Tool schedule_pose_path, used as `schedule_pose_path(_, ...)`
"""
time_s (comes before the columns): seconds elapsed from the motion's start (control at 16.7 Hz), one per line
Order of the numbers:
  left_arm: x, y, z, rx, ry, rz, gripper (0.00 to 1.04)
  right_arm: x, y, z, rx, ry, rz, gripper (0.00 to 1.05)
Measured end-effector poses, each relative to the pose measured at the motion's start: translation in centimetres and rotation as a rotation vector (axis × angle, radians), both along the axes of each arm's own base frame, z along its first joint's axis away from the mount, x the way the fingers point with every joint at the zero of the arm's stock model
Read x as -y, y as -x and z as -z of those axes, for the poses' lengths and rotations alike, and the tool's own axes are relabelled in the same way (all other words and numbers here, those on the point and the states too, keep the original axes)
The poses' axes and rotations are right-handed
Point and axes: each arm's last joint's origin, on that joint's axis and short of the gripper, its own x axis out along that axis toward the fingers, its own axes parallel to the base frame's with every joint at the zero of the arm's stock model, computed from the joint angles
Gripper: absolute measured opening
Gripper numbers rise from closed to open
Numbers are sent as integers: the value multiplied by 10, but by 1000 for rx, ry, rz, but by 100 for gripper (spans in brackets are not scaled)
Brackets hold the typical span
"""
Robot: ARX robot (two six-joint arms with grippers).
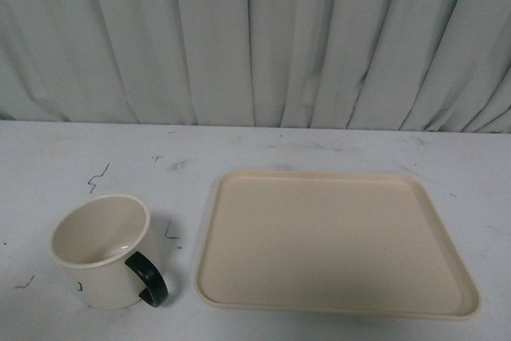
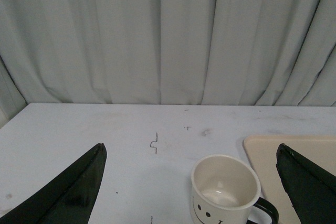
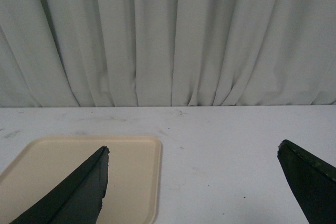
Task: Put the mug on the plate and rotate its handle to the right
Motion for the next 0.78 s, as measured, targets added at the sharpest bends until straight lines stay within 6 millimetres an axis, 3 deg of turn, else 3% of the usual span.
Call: schedule_pose_path(0.78, 0, 0, 0, 0, 0, 0, 98, 0, 0, 0, 0, 0, 0, 98)
